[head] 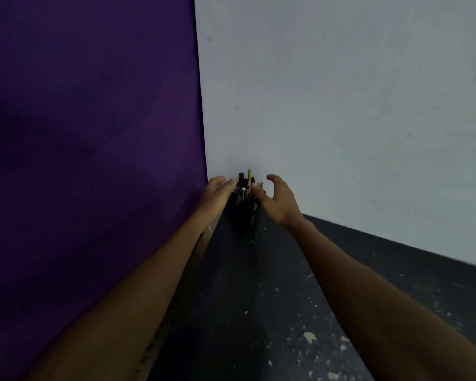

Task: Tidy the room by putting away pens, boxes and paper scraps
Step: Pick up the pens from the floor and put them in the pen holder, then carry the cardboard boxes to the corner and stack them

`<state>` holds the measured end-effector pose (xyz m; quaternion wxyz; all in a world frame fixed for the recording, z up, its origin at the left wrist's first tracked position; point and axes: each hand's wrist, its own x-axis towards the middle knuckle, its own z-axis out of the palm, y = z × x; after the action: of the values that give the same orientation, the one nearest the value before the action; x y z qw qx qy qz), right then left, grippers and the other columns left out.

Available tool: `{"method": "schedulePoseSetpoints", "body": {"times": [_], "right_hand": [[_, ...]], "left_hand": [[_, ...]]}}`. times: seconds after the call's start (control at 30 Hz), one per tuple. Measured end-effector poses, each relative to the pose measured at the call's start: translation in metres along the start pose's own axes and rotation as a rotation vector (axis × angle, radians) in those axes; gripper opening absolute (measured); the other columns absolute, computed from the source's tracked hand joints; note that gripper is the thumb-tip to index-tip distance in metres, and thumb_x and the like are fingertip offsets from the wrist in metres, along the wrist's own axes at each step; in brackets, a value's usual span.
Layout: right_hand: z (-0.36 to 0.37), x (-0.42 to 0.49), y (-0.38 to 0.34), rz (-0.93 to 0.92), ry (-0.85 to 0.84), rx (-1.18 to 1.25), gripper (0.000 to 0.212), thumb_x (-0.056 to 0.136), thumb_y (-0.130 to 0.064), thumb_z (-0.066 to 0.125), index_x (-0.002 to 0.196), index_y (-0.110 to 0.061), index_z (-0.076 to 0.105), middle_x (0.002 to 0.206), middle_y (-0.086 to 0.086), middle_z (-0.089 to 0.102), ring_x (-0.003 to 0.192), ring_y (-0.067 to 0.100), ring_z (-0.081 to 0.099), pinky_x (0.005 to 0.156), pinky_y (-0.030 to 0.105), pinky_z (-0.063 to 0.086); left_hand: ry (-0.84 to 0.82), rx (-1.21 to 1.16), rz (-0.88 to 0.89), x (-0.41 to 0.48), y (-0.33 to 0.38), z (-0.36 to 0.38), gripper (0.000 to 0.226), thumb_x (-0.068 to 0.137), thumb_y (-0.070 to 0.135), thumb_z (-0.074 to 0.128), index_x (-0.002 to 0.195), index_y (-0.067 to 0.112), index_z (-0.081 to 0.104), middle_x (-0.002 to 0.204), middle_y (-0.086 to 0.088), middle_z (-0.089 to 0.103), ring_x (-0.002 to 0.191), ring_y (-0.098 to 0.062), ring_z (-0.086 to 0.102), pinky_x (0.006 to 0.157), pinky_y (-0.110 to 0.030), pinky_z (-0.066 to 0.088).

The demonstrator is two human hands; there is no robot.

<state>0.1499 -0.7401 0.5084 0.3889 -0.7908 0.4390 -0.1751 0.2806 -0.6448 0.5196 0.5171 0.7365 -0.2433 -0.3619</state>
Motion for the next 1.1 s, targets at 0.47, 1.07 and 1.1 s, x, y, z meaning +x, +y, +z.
{"method": "schedulePoseSetpoints", "body": {"times": [0.47,1.07,1.1], "right_hand": [[-0.026,-0.105,-0.015,-0.168,-0.075,0.0,0.06,0.092,-0.047,0.053,0.137,-0.01,0.042,0.141,0.009,0.04,0.13,0.022,0.041,0.104,0.029,0.032],[-0.008,-0.297,0.002,-0.156,-0.399,-0.026,0.065,0.093,-0.052,0.049,0.142,-0.013,0.037,0.144,0.01,0.045,0.131,0.024,0.045,0.105,0.035,0.038],[-0.003,-0.31,-0.001,-0.16,-0.416,-0.031,0.064,0.093,-0.052,0.048,0.142,-0.013,0.036,0.144,0.01,0.045,0.13,0.024,0.045,0.104,0.035,0.038]], "left_hand": [[0.18,-0.022,0.015,-0.124,-0.011,-0.004,0.042,0.095,0.033,0.055,0.13,0.011,0.05,0.135,-0.005,0.052,0.111,-0.009,0.048,0.09,-0.02,0.036],[0.323,-0.032,-0.147,-0.353,-0.103,0.0,0.041,0.092,0.03,0.059,0.128,0.01,0.053,0.128,-0.007,0.057,0.116,-0.019,0.055,0.1,-0.03,0.044],[0.339,-0.046,-0.159,-0.367,-0.112,-0.004,0.04,0.092,0.029,0.06,0.126,0.009,0.054,0.127,-0.009,0.057,0.116,-0.02,0.056,0.099,-0.03,0.044]]}}
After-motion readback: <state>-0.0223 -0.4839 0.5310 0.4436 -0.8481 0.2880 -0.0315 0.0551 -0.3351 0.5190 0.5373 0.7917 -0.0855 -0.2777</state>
